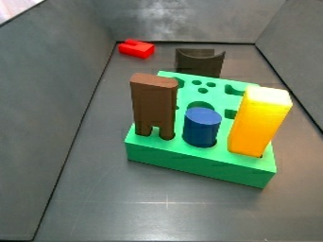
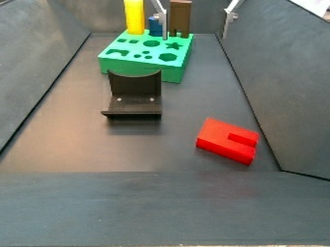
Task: Pick up the double-square object. Move up. Place the double-square object on the fixture. Regrasp the double-square object. Move to above the board. Insert the double-square object.
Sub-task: Pick up the double-square object.
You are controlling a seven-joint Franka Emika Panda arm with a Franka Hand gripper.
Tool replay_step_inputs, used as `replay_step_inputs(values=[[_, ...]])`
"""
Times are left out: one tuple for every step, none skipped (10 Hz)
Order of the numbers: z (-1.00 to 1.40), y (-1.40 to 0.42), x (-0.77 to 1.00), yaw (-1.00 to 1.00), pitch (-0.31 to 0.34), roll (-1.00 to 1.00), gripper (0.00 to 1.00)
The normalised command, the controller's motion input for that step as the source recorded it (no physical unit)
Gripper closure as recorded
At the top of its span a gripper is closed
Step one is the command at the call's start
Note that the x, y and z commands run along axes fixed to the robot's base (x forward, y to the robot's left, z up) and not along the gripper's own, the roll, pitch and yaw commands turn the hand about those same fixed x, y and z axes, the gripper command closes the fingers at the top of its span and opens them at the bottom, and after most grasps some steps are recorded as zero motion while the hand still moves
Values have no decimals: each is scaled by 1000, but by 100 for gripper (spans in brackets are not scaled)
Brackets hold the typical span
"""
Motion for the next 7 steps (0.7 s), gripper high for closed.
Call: replay_step_inputs(values=[[-197, 189, -257, 0, 9, 0, 0], [-294, 371, -297, 714, -23, -213, 0], [-331, 109, -114, 957, -60, -90, 0], [-371, 103, -74, 983, -74, -57, 0], [-406, 86, -40, 1000, -84, -40, 0], [-460, 94, -26, 1000, -73, 0, 0], [-454, 271, -114, 911, -44, 0, 0]])
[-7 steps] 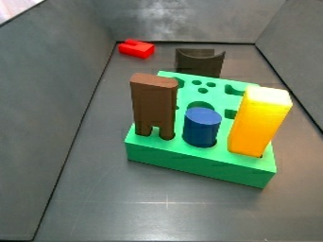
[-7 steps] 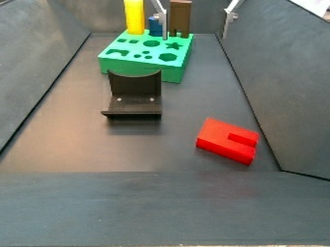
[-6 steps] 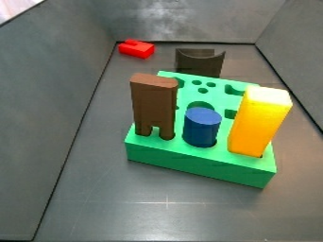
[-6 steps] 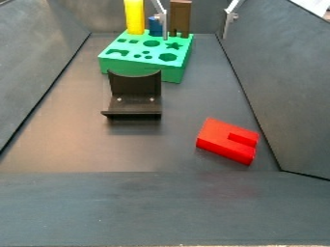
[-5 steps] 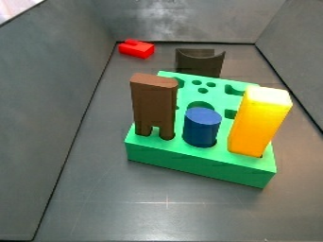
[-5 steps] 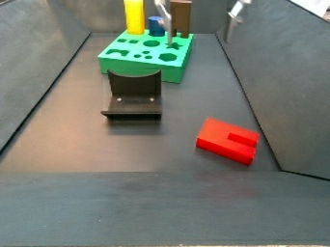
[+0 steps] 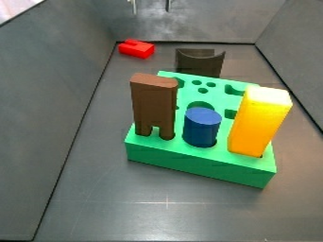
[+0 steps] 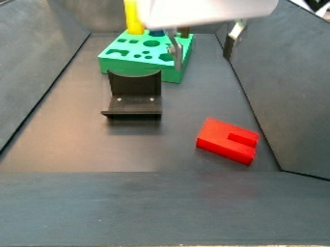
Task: Pick up the double-square object. Move up. Place the double-square object on the fixture. Regrasp the double-square object. Move to above the board. Insert the double-square object.
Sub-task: Pick up the double-square object.
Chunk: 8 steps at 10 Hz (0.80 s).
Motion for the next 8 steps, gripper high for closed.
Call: replay_step_inputs(values=[[-477, 366, -166, 786, -66, 31, 0], [-554, 354, -194, 811, -104, 17, 0], [-600, 363, -206, 809, -126, 14, 0], [-671, 414, -183, 783, -147, 4, 0], [-751, 377, -137, 797, -170, 17, 0], [-771, 457, -157, 717, -210, 0, 0], [-769, 334, -291, 583, -234, 0, 0], [-774, 154, -197, 491, -230, 0, 0]])
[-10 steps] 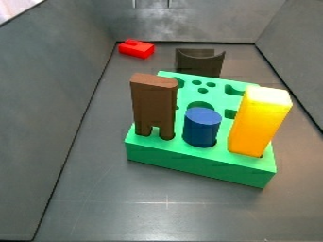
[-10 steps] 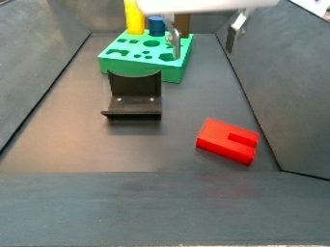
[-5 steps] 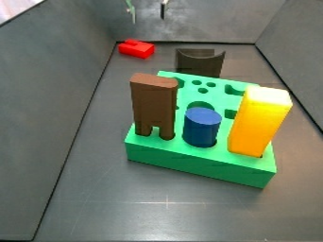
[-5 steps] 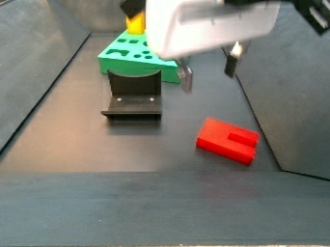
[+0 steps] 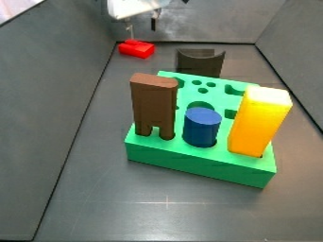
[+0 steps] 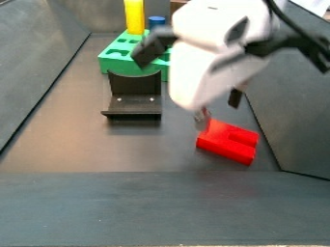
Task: Pick up the double-square object. Move up. Place the double-square object on the fixture. Regrasp the double-square object. Move to above the board. Insert the double-square object.
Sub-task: Pick up the double-square object.
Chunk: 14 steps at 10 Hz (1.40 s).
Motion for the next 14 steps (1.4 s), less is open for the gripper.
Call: replay_step_inputs(values=[[-840, -3, -131, 351, -186, 24, 0], [-860, -106, 0, 357, -160, 7, 0], [-909, -123, 0, 326, -140, 0, 0], [-817, 0, 0, 291, -189, -30, 0], [-774, 89, 0, 280, -219, -51, 0], [-840, 91, -74, 220, -203, 10, 0], [-451, 0, 0, 60, -76, 51, 0], [-34, 0, -63, 0, -101, 0, 0], [0, 0, 0, 0, 0, 0, 0], [0, 0, 0, 0, 0, 0, 100], [0, 0, 0, 0, 0, 0, 100], [0, 0, 0, 0, 0, 0, 100], [0, 0, 0, 0, 0, 0, 100], [0, 0, 0, 0, 0, 0, 100]])
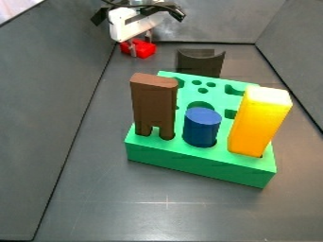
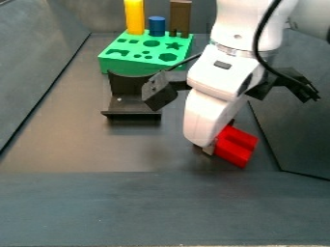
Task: Pick up the double-square object. Move up. Place the double-square object on the fixture. Regrasp the double-square object. Move to above the board. Insert the double-square object.
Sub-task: Pick up the double-square object, then move up.
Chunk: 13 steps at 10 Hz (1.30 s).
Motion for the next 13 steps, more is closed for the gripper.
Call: replay_step_inputs(values=[[0, 0, 0, 0, 0, 0, 100], [0, 0, 0, 0, 0, 0, 100], [0, 0, 0, 0, 0, 0, 100], [0, 0, 0, 0, 0, 0, 100], [0, 0, 0, 0, 0, 0, 100], [0, 0, 0, 0, 0, 0, 100], [833, 0, 0, 0, 0, 0, 100], [826, -12, 2, -8, 3, -2, 100], [752, -22, -27, -13, 35, -6, 100], [609, -4, -19, -20, 68, 3, 100], [523, 1, -17, -22, 79, 11, 100], [298, 4, -17, -24, 88, 40, 100], [205, 4, -21, -24, 87, 55, 100]])
